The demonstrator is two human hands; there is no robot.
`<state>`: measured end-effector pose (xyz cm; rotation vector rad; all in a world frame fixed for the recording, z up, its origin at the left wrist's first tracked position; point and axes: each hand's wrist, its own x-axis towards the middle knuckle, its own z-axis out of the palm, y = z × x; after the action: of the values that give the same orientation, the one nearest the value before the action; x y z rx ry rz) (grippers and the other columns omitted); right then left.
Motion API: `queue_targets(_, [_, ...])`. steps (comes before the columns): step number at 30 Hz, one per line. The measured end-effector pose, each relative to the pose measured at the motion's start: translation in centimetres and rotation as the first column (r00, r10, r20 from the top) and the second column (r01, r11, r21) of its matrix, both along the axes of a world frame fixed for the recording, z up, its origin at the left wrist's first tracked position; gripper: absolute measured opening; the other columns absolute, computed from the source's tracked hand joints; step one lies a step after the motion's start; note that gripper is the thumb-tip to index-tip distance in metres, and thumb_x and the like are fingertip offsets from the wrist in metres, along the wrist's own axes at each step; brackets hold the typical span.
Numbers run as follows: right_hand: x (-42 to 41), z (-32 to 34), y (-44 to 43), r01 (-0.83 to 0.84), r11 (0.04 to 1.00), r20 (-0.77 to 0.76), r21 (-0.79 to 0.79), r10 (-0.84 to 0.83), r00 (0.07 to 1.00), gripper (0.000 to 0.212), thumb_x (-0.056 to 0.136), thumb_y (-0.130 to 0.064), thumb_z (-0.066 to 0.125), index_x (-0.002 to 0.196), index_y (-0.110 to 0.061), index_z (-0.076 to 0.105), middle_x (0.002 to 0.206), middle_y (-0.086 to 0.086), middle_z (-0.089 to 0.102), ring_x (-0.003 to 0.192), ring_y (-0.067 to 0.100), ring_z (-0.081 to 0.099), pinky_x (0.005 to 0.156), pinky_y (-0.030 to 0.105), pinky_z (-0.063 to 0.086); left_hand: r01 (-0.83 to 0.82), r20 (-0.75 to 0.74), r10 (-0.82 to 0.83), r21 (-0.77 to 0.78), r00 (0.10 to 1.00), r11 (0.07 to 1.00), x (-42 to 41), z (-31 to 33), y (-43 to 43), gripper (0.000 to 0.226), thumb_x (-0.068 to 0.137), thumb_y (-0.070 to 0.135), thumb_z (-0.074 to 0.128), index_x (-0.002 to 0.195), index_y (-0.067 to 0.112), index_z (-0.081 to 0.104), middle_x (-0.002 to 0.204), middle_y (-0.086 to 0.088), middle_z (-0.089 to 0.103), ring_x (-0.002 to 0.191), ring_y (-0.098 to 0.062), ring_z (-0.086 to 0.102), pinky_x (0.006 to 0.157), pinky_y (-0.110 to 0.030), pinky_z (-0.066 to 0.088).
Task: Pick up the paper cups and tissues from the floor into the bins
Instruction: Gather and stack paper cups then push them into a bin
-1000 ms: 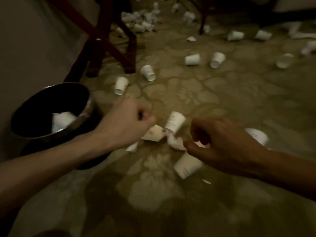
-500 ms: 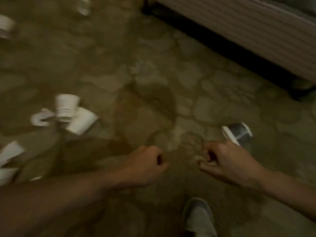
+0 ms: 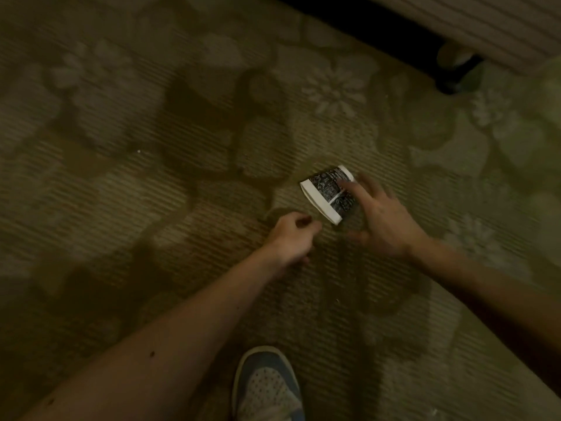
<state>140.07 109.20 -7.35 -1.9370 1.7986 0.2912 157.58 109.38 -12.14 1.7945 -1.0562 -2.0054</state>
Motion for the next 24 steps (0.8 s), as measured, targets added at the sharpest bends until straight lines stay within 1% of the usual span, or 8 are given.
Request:
queue_targets(2, [-0.1, -0.7, -1.3, 0.075, 0.996, 0.106, 0.048, -0.08, 0.991, 0.093, 0.083, -0.034, 0.073, 0.155, -0.029, 0.015, 0.161, 0.013, 0.015, 0.146, 0.034, 0.023, 0.118, 0.045, 0.027, -0.078, -0.033, 0.078, 0.002, 0.996, 0.997, -0.8, -0.5, -0.9, 0.036, 0.099, 0.03, 0.058, 0.131, 0.015, 0.057, 0.101, -0.004, 0.066, 0.078, -0.018, 0.063, 0.06, -0.032, 0.054])
queue_targets(5, [0.2, -1.2, -2.6, 0.139, 0.99, 0.223, 0.033, -0.143, 0.964, 0.085, 0.083, -0.028, 0.072, 0.153, -0.023, 0.024, 0.154, 0.009, 0.033, 0.135, 0.029, 0.042, 0.109, 0.032, 0.036, -0.147, -0.06, 0.147, 0.002, 0.987, 0.989, -1.6, -1.1, -1.6, 0.027, 0.1, 0.032, 0.056, 0.118, 0.013, 0.062, 0.088, -0.001, 0.064, 0.076, -0.018, 0.064, 0.058, -0.031, 0.054])
queue_targets(9, [0.7, -1.4, -2.7, 0.171, 0.985, 0.237, 0.027, -0.172, 0.956, 0.082, 0.081, -0.026, 0.073, 0.151, -0.021, 0.03, 0.147, 0.008, 0.039, 0.13, 0.025, 0.045, 0.098, 0.022, 0.032, -0.234, -0.01, 0.234, 0.014, 0.972, 0.972, -1.5, -1.1, -2.2, 0.03, 0.098, 0.041, 0.057, 0.11, 0.015, 0.062, 0.095, -0.004, 0.07, 0.084, -0.021, 0.069, 0.063, -0.032, 0.056])
queue_targets(13, [2.7, -1.5, -2.0, 0.147, 0.987, 0.271, 0.072, -0.161, 0.949, 0.085, 0.079, -0.028, 0.073, 0.151, -0.018, 0.029, 0.145, 0.007, 0.038, 0.128, 0.023, 0.045, 0.099, 0.022, 0.034, -0.284, 0.071, 0.289, -0.067, 0.955, 0.956, 0.1, -0.7, -2.1, 0.018, 0.094, 0.043, 0.06, 0.097, 0.026, 0.058, 0.098, 0.001, 0.067, 0.09, -0.018, 0.065, 0.082, -0.038, 0.057])
queue_targets(16, [5.0, -1.2, -1.5, 0.134, 0.982, 0.326, 0.133, -0.171, 0.93, 0.085, 0.077, -0.027, 0.075, 0.149, -0.019, 0.031, 0.142, 0.006, 0.043, 0.124, 0.021, 0.05, 0.106, 0.033, 0.042, -0.307, 0.118, 0.323, -0.138, 0.939, 0.942, 2.5, -0.4, -1.6, 0.015, 0.099, 0.039, 0.054, 0.089, 0.028, 0.055, 0.094, 0.005, 0.063, 0.088, -0.012, 0.061, 0.075, -0.03, 0.052])
queue_targets(19, [8.0, -1.4, -0.7, 0.059, 0.983, 0.396, 0.172, -0.124, 0.91, 0.089, 0.076, -0.026, 0.079, 0.148, -0.02, 0.029, 0.141, 0.007, 0.044, 0.122, 0.021, 0.05, 0.105, 0.038, 0.044, -0.31, 0.189, 0.345, -0.191, 0.92, 0.931, 6.4, 0.1, -1.3, 0.025, 0.103, 0.038, 0.045, 0.095, 0.019, 0.06, 0.1, -0.002, 0.065, 0.094, -0.018, 0.062, 0.081, -0.034, 0.051])
queue_targets(22, [11.9, -1.6, 0.1, -0.016, 0.993, 0.363, 0.119, -0.029, 0.931, 0.094, 0.073, -0.04, 0.082, 0.148, -0.025, 0.027, 0.14, 0.001, 0.033, 0.126, 0.016, 0.042, 0.107, 0.029, 0.039, -0.277, 0.196, 0.321, -0.222, 0.927, 0.935, 11.4, 1.7, -0.6, 0.028, 0.104, 0.038, 0.044, 0.099, 0.018, 0.063, 0.105, -0.004, 0.067, 0.1, -0.021, 0.063, 0.086, -0.037, 0.053])
queue_targets(24, [15.3, -1.5, 0.5, -0.103, 0.994, 0.332, 0.022, 0.09, 0.939, 0.103, 0.068, -0.05, 0.082, 0.15, -0.022, 0.026, 0.143, 0.002, 0.027, 0.131, 0.018, 0.035, 0.11, 0.034, 0.038, -0.222, 0.231, 0.269, -0.211, 0.935, 0.952, 14.7, 3.0, 0.3, 0.028, 0.103, 0.04, 0.045, 0.098, 0.021, 0.064, 0.104, -0.003, 0.067, 0.099, -0.02, 0.063, 0.088, -0.04, 0.054])
